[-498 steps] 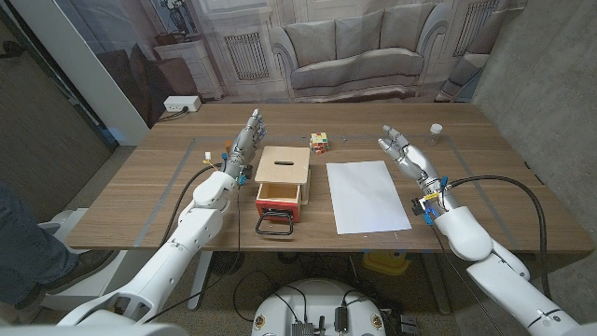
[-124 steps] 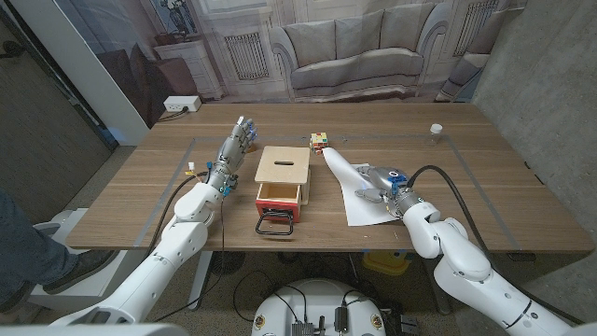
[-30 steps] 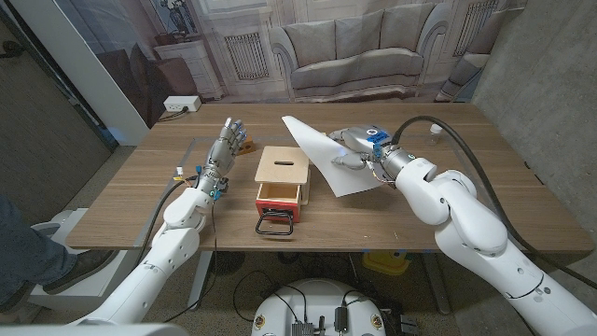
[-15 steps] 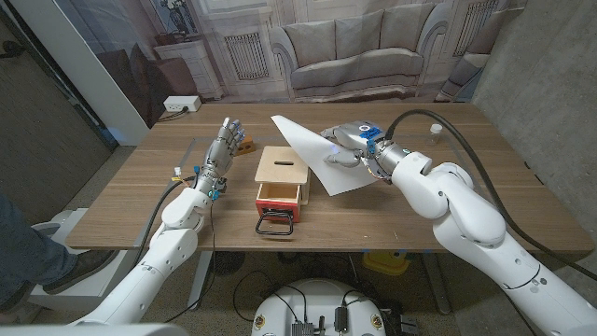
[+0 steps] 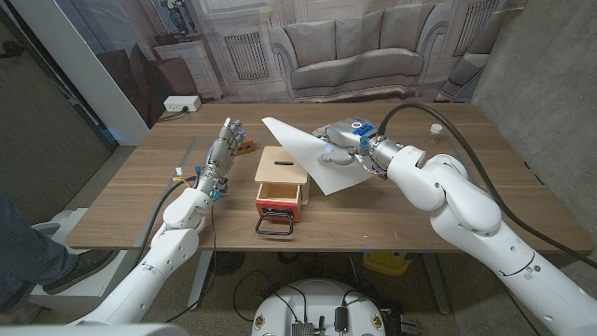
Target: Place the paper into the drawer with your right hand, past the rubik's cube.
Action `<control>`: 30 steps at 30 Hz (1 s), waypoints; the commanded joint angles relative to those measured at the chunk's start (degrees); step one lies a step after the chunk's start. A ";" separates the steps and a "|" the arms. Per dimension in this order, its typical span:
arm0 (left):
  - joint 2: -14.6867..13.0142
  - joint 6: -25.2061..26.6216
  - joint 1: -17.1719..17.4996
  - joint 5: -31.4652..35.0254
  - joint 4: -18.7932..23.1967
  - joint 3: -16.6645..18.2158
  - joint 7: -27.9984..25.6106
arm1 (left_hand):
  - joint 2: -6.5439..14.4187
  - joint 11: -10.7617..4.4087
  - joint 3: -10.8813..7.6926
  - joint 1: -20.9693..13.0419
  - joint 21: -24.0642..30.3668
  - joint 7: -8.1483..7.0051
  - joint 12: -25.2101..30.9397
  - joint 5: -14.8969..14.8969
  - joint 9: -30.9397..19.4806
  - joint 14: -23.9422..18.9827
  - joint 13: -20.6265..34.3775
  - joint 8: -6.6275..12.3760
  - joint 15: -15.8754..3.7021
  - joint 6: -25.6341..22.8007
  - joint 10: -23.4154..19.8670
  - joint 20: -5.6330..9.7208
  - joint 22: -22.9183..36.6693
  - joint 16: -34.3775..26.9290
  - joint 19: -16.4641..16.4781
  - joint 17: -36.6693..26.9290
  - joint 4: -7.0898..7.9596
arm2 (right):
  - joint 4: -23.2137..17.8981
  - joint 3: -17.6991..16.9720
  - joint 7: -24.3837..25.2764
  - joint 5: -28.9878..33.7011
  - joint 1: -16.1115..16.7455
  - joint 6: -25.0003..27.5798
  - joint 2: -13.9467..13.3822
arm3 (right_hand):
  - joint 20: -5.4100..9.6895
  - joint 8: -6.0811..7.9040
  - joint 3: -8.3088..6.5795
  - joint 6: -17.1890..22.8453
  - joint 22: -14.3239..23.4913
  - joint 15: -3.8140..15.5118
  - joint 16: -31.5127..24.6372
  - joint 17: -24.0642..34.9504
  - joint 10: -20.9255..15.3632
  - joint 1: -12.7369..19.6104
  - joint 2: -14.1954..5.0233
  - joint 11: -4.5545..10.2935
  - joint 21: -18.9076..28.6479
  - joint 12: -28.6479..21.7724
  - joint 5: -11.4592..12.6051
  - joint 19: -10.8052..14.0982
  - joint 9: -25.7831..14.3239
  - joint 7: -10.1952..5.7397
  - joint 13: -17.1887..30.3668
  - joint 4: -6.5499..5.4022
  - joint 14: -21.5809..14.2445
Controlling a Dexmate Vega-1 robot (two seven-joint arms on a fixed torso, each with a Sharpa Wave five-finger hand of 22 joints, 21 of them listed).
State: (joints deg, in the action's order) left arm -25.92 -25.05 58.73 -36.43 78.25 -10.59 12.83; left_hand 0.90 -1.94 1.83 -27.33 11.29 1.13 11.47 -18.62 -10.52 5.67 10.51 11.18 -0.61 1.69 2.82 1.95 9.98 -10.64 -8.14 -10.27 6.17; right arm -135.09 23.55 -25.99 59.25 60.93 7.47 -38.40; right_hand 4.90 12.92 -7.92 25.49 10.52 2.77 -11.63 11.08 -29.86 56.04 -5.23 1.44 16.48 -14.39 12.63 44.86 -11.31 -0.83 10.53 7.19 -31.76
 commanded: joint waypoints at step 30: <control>-0.20 0.26 0.59 -0.19 0.12 0.08 -0.53 | 0.53 -0.34 0.72 -0.42 0.05 0.10 0.12 0.06 -0.29 0.60 0.30 0.17 -0.16 -0.22 0.03 2.40 0.34 0.00 -0.41 -0.13 0.15 | 7.90 4.40 1.64 -1.16 -7.68 -8.91 2.59 | 1.72 -0.40 0.12 0.29 0.25 5.91 0.32 0.12 -0.18 0.41 -0.39 -0.18 -0.74 0.75 -0.19 -0.46 -0.32 0.27 0.14 -0.39 0.46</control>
State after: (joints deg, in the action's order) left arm -26.05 -24.79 59.01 -36.47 78.31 -10.74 12.31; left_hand 1.13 -1.94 2.15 -27.56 11.29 1.13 11.47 -18.62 -10.52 5.67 10.51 11.18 -0.61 1.69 2.82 1.95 9.98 -10.64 -8.13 -10.27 6.18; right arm -128.72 26.98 -25.07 58.11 54.58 1.18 -36.27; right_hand 5.01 12.61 -7.68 25.49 10.52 3.08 -11.42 11.06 -30.07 56.29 -5.45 1.23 15.97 -13.72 12.63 44.75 -11.31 -0.83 10.53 6.95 -31.45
